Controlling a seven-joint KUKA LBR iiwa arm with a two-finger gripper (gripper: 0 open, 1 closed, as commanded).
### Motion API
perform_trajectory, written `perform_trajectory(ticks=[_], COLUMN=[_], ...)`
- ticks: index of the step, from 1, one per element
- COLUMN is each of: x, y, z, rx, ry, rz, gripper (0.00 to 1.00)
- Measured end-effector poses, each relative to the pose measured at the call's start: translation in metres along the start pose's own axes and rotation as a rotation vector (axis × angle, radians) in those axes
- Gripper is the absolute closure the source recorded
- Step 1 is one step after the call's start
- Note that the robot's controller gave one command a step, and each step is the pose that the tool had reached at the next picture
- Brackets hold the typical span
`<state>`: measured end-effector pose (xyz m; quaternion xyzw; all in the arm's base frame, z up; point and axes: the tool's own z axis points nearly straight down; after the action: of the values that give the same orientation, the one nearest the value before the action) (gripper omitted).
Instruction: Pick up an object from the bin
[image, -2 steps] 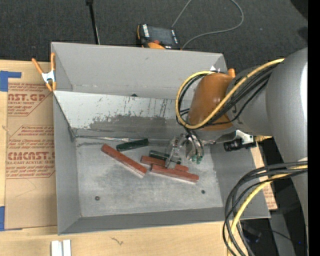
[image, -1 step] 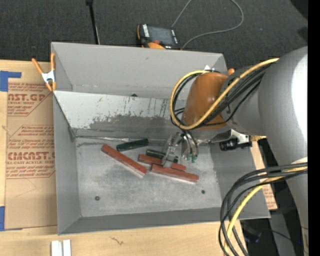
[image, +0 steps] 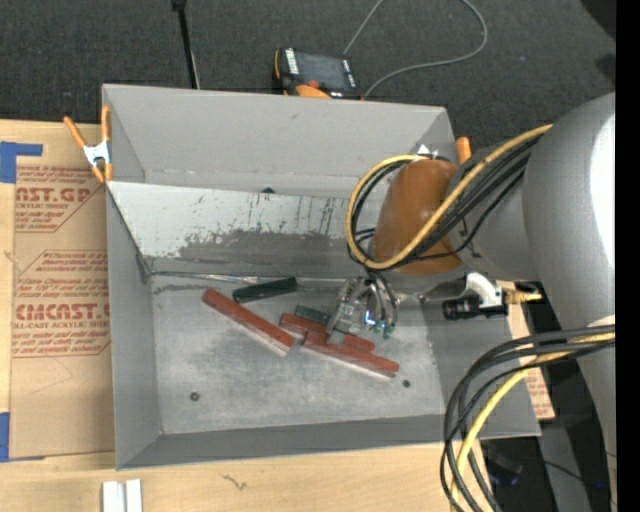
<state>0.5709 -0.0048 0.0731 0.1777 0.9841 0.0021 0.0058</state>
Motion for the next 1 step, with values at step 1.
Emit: perform_trajectory(ticks=[1], x=[0.036], y=[-0.0096], z=[0.0005], rx=[0.002], ry=[0.002], rz=[-0.527], gripper=[1.0])
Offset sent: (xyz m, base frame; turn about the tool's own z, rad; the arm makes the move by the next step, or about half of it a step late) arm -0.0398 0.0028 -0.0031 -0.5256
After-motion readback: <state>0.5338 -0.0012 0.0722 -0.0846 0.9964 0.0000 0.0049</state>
